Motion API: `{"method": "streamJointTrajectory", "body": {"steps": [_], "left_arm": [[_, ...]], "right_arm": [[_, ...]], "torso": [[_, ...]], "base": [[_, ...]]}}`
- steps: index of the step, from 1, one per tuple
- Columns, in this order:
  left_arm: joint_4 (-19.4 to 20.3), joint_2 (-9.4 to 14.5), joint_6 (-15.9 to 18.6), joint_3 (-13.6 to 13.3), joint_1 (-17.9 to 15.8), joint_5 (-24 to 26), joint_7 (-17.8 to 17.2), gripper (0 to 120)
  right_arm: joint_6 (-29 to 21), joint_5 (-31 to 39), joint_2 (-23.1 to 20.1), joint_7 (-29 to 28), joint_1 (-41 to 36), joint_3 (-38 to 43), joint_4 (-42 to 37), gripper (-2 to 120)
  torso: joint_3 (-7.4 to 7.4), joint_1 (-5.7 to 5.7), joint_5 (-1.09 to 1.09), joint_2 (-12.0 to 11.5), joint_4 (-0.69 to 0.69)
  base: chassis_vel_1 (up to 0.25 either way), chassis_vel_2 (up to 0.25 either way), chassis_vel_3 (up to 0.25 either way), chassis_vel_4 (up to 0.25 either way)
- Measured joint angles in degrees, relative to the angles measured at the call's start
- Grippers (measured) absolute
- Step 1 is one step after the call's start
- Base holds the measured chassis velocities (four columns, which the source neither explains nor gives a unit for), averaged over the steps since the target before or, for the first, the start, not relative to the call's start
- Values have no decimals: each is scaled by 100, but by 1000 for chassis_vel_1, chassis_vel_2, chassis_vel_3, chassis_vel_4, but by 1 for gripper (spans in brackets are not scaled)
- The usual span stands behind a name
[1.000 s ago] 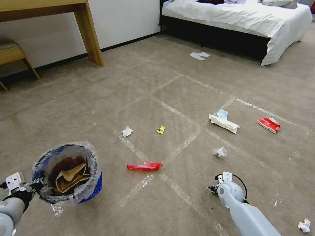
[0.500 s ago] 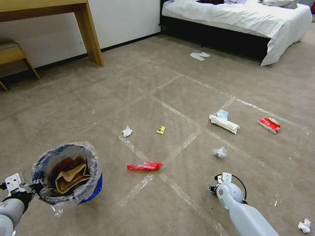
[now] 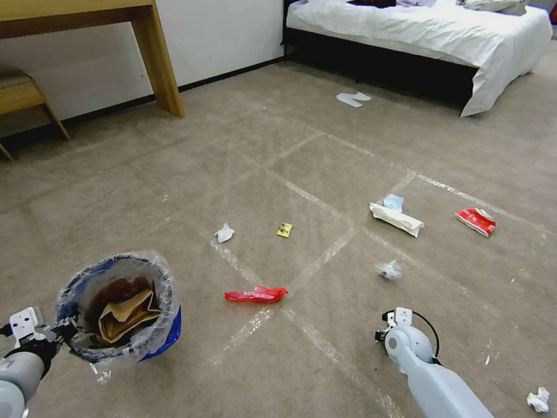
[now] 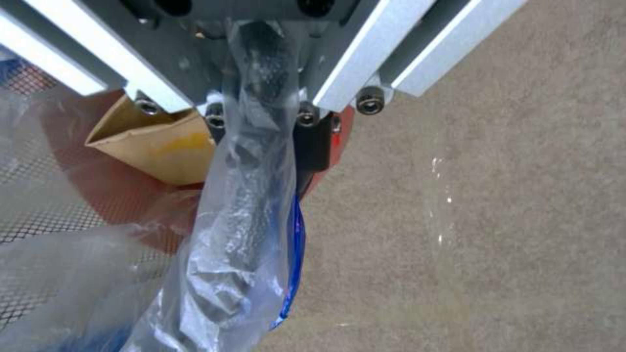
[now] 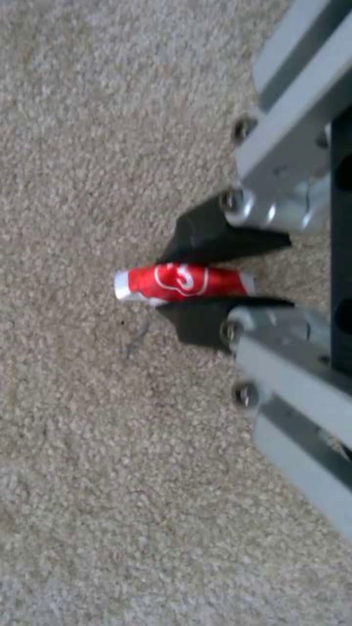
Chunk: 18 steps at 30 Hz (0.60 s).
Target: Pick up the trash bin and place the garbage on the floor into it.
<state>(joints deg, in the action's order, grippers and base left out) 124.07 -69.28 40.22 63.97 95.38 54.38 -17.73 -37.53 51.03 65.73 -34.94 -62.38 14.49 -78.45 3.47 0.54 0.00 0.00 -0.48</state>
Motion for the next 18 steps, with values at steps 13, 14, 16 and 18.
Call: {"method": "streamJointTrajectory", "body": {"steps": [13, 14, 16, 18], "left_arm": [[-8, 4, -2, -17, -13, -16, 12, 1], [-8, 2, -2, -22, -13, -20, 14, 1], [-9, 1, -3, -30, -13, -25, 17, 1], [-7, 1, -3, -47, -12, -40, 23, 1]], "right_arm": [[27, 106, -197, 41, -331, 178, -777, 0], [43, 126, -222, 51, -371, 194, -906, 0], [117, 152, -270, 115, -427, 221, -1148, 0], [457, 179, -414, 368, -491, 209, -1636, 0]], "torso": [[0, 0, 0, 0, 0], [0, 0, -1, 0, 0], [0, 0, -1, 0, 0], [0, 0, -1, 0, 0]], "base": [[0, 0, 0, 0], [0, 0, 0, 0], [0, 0, 0, 0], [0, 0, 0, 0]]}}
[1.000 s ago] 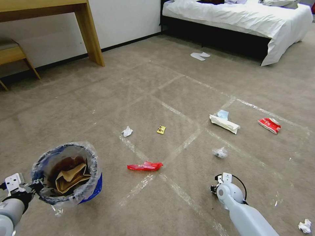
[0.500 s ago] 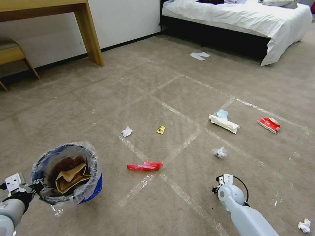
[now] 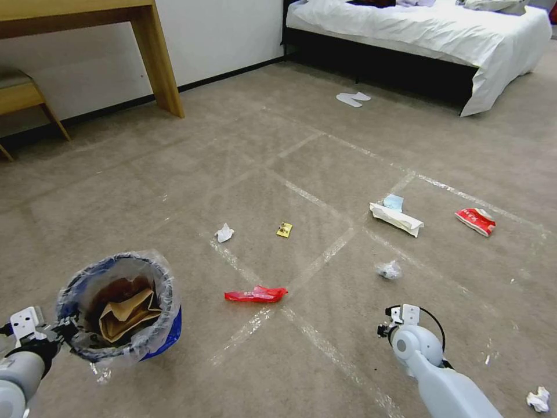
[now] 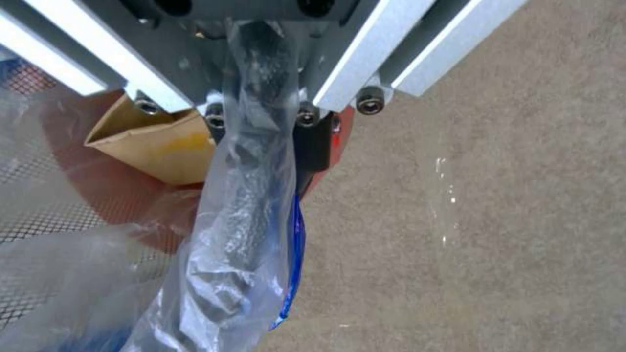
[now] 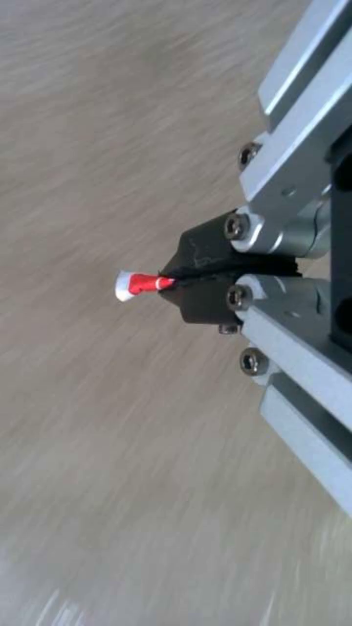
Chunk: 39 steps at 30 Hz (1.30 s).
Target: Pick up the trash bin and place the garbage on the floor into it.
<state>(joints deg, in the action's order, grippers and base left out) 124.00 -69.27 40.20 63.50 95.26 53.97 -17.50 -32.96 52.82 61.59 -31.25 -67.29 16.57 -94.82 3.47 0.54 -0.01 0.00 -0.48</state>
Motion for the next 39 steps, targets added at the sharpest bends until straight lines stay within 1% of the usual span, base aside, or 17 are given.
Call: {"method": "streamJointTrajectory", "body": {"steps": [1, 2, 3, 4, 5, 7, 11, 14, 21, 24, 25, 27, 30, 31, 33, 37, 39], "left_arm": [[0, 0, 0, 0, 0, 0, 0, 1], [4, 0, 0, -7, 0, -3, 1, 1], [4, 0, 0, -7, 0, -3, 1, 1], [11, 0, 0, -11, -1, -3, 4, 1], [11, 0, 0, -11, -1, -3, 4, 1], [25, 0, 0, -22, -1, -5, 5, 1], [43, 0, 0, -28, 0, -7, 5, 1], [121, -4, 11, -44, 3, -2, 3, 1], [167, 39, 47, -44, -29, 102, -42, 1], [233, 51, 83, -46, -39, 197, -74, 1], [233, 51, 83, -46, -39, 197, -74, 1], [276, 40, 107, -64, -39, 244, -89, 1], [405, -5, 176, -181, -74, 301, -106, 1], [405, -5, 176, -181, -74, 301, -106, 1], [409, -10, 191, -224, -82, 297, -108, 1], [410, -6, 193, -225, -79, 293, -109, 1], [416, 29, 195, -201, -64, 300, -109, 1]], "right_arm": [[0, 0, 0, 0, 0, 0, 0, 0], [301, 5, -112, 205, 2, -44, -323, 0], [301, 5, -112, 205, 2, -44, -323, 0], [726, 11, -237, 493, 43, -107, -659, 0], [726, 11, -237, 493, 43, -107, -659, 0], [1706, 16, -483, 1206, 318, -306, -1244, 0], [2109, 32, -598, 1538, 535, -431, -1478, 0], [2872, 384, -928, 2440, 1292, -762, -2123, 0], [3283, 803, -1180, 3084, 2162, -1166, -2469, 0], [3584, 1100, -1268, 3464, 3224, -2074, -2526, 0], [3584, 1100, -1268, 3464, 3224, -2074, -2526, 0], [3613, 1151, -1200, 3496, 3493, -2416, -2503, 0], [3635, 1417, -732, 3446, 4629, -3771, -2250, 0], [3635, 1417, -732, 3446, 4629, -3771, -2250, 0], [3601, 1562, -434, 3380, 5168, -4359, -2098, 0], [3497, 1827, -69, 3239, 5520, -4827, -1974, 0], [3358, 2046, 425, 3074, 5831, -5372, -1821, 0]], "torso": [[0, 0, 0, 0, 0], [0, 0, 1, 0, 0], [0, 0, 1, 0, 0], [0, 0, 2, 0, 0], [0, 0, 2, 0, 0], [0, 0, 2, 0, 1], [0, 0, 1, 0, 1], [0, 0, 1, 0, 2], [0, 0, 1, 0, 0], [0, 0, 3, 0, 1], [0, 0, 3, 0, 1], [0, 0, 1, 0, 0], [0, 1, 1, 0, 1], [0, 1, 1, 0, 1], [0, 0, 4, 0, 2], [0, 0, 3, 0, 1], [0, 0, 3, 0, 2]], "base": [[0, 0, 0, 0], [0, 0, 0, 0], [0, 0, 0, 0], [0, 0, 0, 0], [0, 0, 0, 0], [0, 0, 0, 0], [0, 0, 0, 0], [0, 0, 0, 0], [0, 0, 0, 0], [0, 0, 0, 0], [0, 0, 0, 0], [0, 0, 0, 0], [0, 0, 0, 0], [0, 0, 0, 0], [0, 0, 0, 0], [0, 0, 0, 0], [0, 0, 0, 0]]}}
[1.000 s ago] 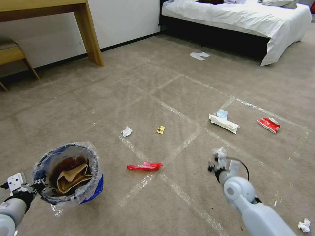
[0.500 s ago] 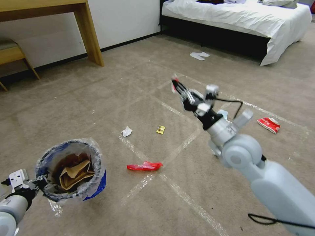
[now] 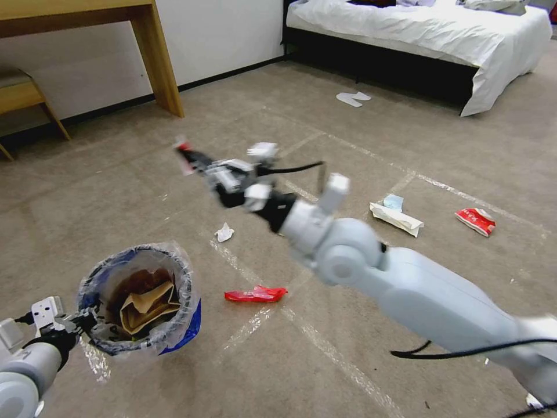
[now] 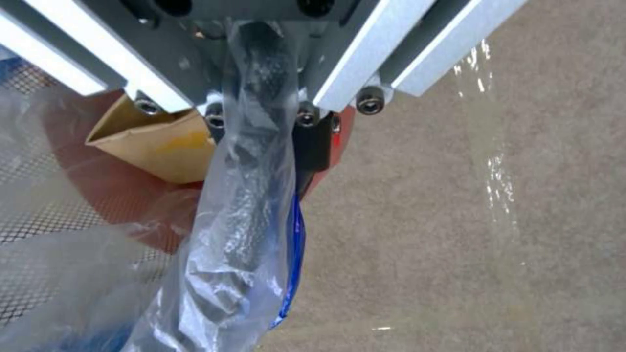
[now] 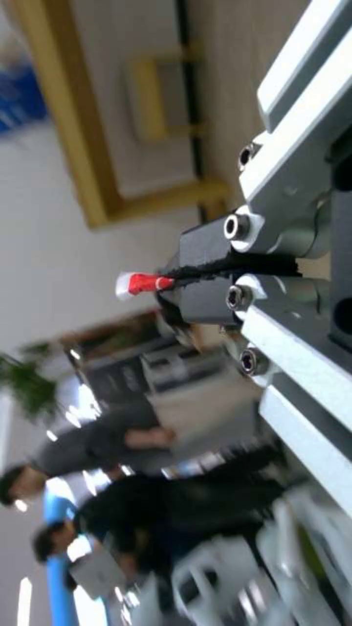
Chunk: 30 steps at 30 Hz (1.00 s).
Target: Pick up the trash bin and place the garbage on the floor into it.
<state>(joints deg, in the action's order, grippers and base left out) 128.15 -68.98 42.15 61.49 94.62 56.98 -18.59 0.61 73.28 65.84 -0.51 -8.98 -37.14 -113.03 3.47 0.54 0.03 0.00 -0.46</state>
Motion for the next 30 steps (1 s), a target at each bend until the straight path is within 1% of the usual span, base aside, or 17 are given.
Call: {"method": "streamJointTrajectory", "body": {"steps": [1, 2, 3, 4, 6, 7, 9, 11, 13, 16, 19, 22, 25, 30], "left_arm": [[0, 0, 0, 0, 0, 0, 0, 1], [3, 15, 1, 16, 1, 8, 0, 1], [4, 21, 1, 23, -2, 11, 0, 1], [4, 21, 1, 23, -2, 11, 0, 1], [5, 33, 1, 28, -10, 16, -1, 1], [5, 33, 1, 28, -10, 16, -1, 1], [6, 39, 1, 31, -24, 20, -1, 1], [4, 46, 1, 32, -32, 21, 0, 1], [-22, 73, -4, 51, -49, 30, 2, 1], [-33, 92, -6, 60, -60, 38, 2, 1], [-57, 133, -9, 76, -89, 74, 0, 1], [-68, 145, -10, 77, -97, 76, -1, 1], [-107, 185, -17, 85, -109, 78, -2, 1], [-136, 219, -25, 101, -117, 83, -2, 1]], "right_arm": [[0, 0, 0, 0, 0, 0, 0, 0], [-65, 45, 194, -48, 133, -250, 54, 0], [-97, 58, 283, -76, 196, -382, 83, 0], [-97, 58, 283, -76, 196, -382, 83, 0], [-187, 68, 474, -151, 339, -688, 166, 0], [-187, 68, 474, -151, 339, -688, 166, 0], [-346, 65, 694, -303, 574, -1133, 398, 0], [-420, 62, 770, -363, 636, -1240, 482, 0], [-646, 77, 875, -560, 708, -1374, 585, 0], [-740, 82, 907, -662, 724, -1418, 608, 0], [-1102, 43, 927, -1008, 733, -1517, 611, 0], [-1226, 21, 898, -1120, 733, -1538, 590, 0], [-1487, -70, 770, -1344, 715, -1558, 500, 0], [-1580, -151, 583, -1361, 684, -1534, 446, 0]], "torso": [[0, 0, 0, 0, 0], [0, 0, 0, 0, 0], [-1, 0, 0, 0, 0], [-1, 0, 0, 0, 0], [-1, 0, -1, 0, 0], [-1, 0, -1, 0, 0], [-1, 0, 0, 0, -2], [-1, 0, -1, 0, -1], [-1, 0, -1, 0, -2], [-1, 0, -1, 0, -1], [-1, 0, -2, 0, -2], [0, 0, -2, 0, -2], [-1, 0, -2, 0, -2], [-1, 0, -3, 0, -2]], "base": [[0, 0, 0, 0], [0, 0, 0, 0], [0, 0, 0, 0], [0, 0, 0, 0], [0, 0, 0, 0], [0, 0, 0, 0], [0, 0, 0, 0], [0, 0, 0, 0], [0, 0, 0, 0], [0, 0, 0, 0], [0, 0, 0, 0], [0, 0, 0, 0], [0, 0, 0, 0], [0, 0, 0, 0]]}}
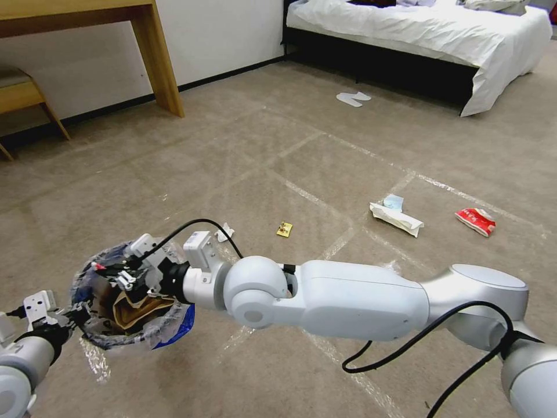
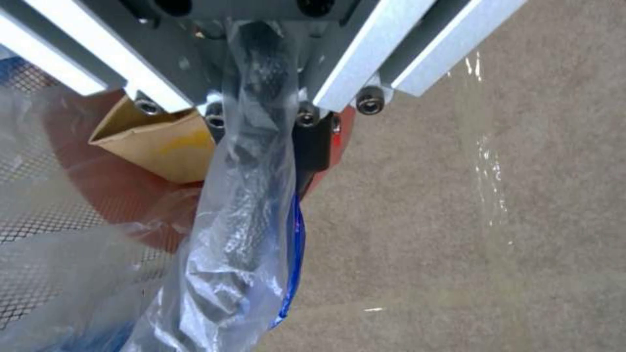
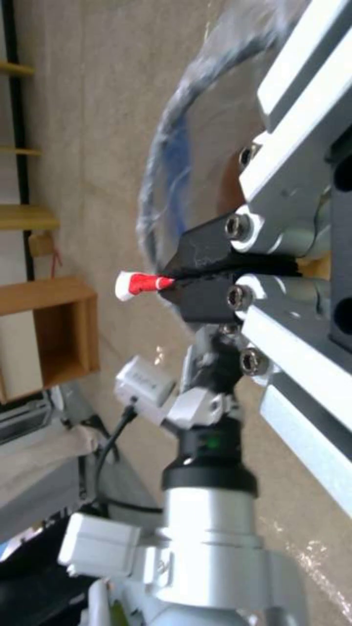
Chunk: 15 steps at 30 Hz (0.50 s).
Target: Pick up the trash bin and place the garbage on the floor into it.
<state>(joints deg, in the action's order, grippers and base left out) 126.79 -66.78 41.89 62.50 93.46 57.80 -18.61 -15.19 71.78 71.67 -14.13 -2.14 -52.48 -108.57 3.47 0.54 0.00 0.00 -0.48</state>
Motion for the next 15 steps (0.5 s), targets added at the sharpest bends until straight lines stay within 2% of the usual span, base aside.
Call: {"method": "streamJointTrajectory", "body": {"steps": [7, 15], "left_arm": [[-104, 49, -14, 45, -5, -7, 0, 1], [-118, 40, -19, 42, -22, -12, 2, 1]], "right_arm": [[-252, -5, -288, -143, -26, -11, -260, 0], [-474, 38, -262, -325, 7, -127, -293, 0]], "torso": [[0, 0, 0, 0, 0], [0, 0, 0, 0, 0]], "base": [[0, 0, 0, 0], [0, 0, 0, 0]]}}
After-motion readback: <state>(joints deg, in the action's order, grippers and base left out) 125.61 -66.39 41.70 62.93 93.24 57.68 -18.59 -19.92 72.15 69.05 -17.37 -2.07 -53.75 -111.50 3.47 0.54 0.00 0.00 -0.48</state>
